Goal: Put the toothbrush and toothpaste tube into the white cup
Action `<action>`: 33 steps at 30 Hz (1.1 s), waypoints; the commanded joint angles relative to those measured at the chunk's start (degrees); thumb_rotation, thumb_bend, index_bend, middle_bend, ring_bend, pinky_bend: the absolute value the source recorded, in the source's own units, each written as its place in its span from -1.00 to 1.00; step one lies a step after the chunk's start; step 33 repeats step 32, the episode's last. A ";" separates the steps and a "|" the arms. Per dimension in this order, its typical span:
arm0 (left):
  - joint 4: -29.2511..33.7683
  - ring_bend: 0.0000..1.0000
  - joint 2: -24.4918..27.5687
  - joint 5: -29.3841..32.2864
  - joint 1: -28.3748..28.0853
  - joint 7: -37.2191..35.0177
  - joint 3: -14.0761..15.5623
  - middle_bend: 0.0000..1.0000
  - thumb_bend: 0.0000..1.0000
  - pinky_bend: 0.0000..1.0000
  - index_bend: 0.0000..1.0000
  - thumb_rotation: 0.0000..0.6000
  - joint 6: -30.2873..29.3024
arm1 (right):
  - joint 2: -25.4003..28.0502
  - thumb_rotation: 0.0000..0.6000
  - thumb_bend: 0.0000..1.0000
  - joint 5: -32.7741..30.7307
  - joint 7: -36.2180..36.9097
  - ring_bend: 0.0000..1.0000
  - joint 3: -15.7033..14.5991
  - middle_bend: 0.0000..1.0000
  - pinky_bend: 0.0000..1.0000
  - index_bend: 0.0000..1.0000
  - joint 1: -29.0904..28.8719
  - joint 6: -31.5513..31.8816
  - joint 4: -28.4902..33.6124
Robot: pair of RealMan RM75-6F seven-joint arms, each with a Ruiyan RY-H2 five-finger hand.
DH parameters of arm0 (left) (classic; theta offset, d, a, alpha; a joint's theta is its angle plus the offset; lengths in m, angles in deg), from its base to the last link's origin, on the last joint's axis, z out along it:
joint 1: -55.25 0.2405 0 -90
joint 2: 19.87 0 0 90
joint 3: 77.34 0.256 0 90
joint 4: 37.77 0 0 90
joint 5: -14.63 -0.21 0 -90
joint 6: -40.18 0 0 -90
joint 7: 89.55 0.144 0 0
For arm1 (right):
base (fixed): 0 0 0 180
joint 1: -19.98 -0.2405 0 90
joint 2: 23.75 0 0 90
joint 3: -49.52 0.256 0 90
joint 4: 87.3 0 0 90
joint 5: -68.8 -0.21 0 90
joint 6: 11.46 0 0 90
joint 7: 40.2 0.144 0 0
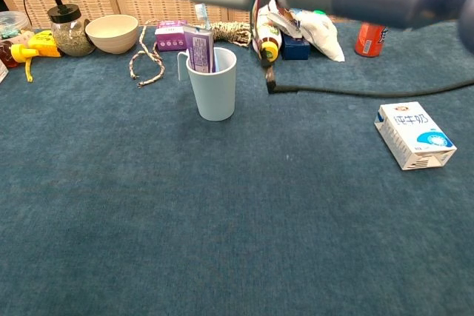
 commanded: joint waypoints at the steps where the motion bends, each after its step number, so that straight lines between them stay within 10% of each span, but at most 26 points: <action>1: -0.03 -1.00 0.00 -0.28 0.12 -0.01 0.12 -1.00 -0.10 -1.00 -1.00 1.00 -0.26 | 6.16 1.00 0.36 0.36 0.01 -0.97 1.44 -0.98 -0.17 -1.00 1.36 2.99 5.69; 4: -0.21 -1.00 -0.13 -1.31 0.51 0.50 0.49 -1.00 -0.10 -1.00 -1.00 1.00 -1.19 | 14.22 1.00 0.25 1.28 12.24 -0.98 3.45 -0.99 -0.38 -1.00 6.95 9.31 10.15; 13: -0.90 -1.00 -2.07 -4.17 2.99 2.59 0.90 -1.00 -0.13 -1.00 -1.00 1.00 -7.32 | 24.85 1.00 -0.98 -2.36 41.69 -1.00 2.96 -1.00 -0.80 -1.00 22.29 17.23 16.01; 24: -8.10 -1.00 -8.17 -9.44 5.70 1.06 0.89 -1.00 -0.29 -1.00 -1.00 1.00 -16.73 | 31.55 1.00 -1.00 3.18 73.24 -1.00 -6.22 -1.00 -1.00 -1.00 41.96 23.90 19.55; 33: -8.54 -1.00 -8.54 -8.83 5.91 2.82 1.00 -1.00 -0.33 -1.00 -1.00 1.00 -16.58 | 27.77 1.00 -1.00 7.66 77.61 -1.00 -10.08 -1.00 -1.00 -1.00 51.08 29.82 11.45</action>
